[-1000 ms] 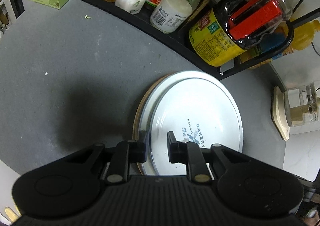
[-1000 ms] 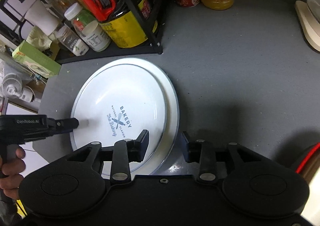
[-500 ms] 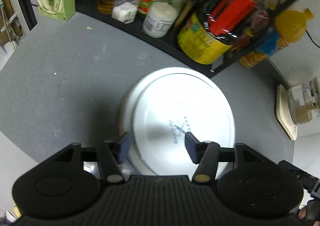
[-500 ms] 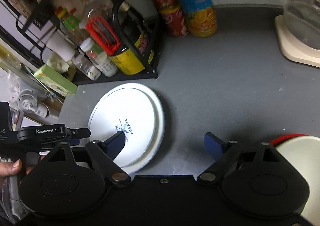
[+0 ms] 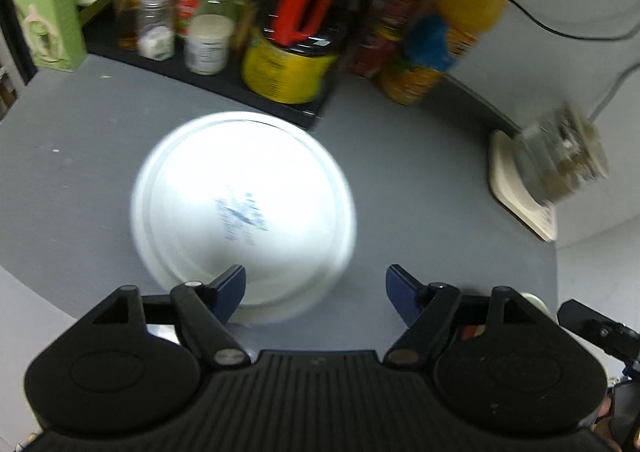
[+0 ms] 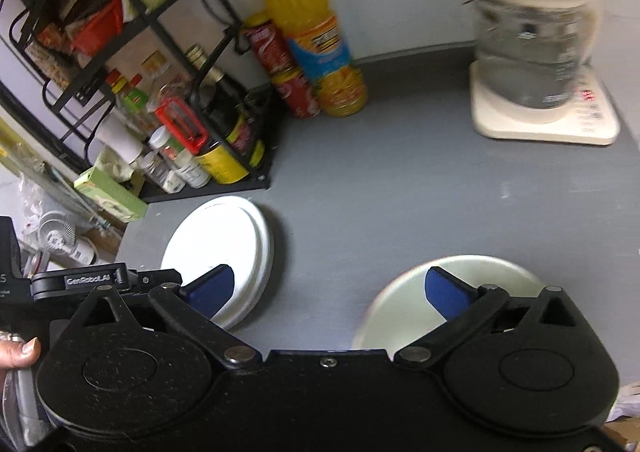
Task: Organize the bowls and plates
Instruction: 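Open both grippers and lift them away from the plate stack, then move both grippers to the rim of the red bowl holding nested bowls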
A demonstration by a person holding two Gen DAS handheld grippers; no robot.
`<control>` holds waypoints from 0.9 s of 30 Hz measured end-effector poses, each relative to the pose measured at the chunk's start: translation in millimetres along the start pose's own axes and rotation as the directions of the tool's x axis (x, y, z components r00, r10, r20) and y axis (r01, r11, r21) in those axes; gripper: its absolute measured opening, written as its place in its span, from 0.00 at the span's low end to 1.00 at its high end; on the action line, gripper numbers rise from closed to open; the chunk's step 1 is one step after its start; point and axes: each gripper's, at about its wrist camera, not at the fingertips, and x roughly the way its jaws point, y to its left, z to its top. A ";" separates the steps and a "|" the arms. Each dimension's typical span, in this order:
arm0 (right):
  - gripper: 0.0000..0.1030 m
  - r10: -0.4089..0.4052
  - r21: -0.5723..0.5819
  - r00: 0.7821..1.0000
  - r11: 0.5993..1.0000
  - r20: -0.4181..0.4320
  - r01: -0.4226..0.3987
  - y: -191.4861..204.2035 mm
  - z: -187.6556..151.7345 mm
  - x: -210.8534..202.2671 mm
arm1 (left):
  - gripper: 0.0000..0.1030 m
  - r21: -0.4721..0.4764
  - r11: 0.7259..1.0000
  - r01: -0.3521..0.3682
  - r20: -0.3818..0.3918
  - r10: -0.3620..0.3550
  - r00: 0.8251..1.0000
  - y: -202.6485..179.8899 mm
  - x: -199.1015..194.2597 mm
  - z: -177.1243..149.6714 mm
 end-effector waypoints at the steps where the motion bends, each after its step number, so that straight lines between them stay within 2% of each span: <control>1: 1.00 0.001 -0.002 1.000 1.000 0.008 -0.001 -4.4 -0.8 -5.3 | 0.75 0.008 1.000 0.007 -0.001 -0.007 1.000 -7.3 -0.2 -2.9; 5: 1.00 -0.007 0.005 0.999 1.000 0.032 0.007 -22.8 -5.1 -23.8 | 0.79 0.052 0.998 0.023 -0.001 -0.023 1.000 -35.4 -2.9 -17.3; 11: 1.00 -0.020 0.018 0.999 1.000 0.045 0.020 -50.0 -18.9 -42.7 | 0.80 0.090 0.995 0.049 -0.001 -0.049 0.999 -69.9 1.4 -38.3; 17: 1.00 -0.040 0.039 0.998 0.999 0.044 0.039 -73.2 -35.8 -51.4 | 0.80 0.118 0.989 0.085 -0.018 -0.083 0.996 -96.6 10.8 -59.6; 27: 1.00 -0.084 0.075 0.996 0.994 0.032 0.081 -104.7 -61.2 -54.3 | 0.80 0.163 0.982 0.095 -0.041 -0.089 0.995 -126.3 30.8 -85.5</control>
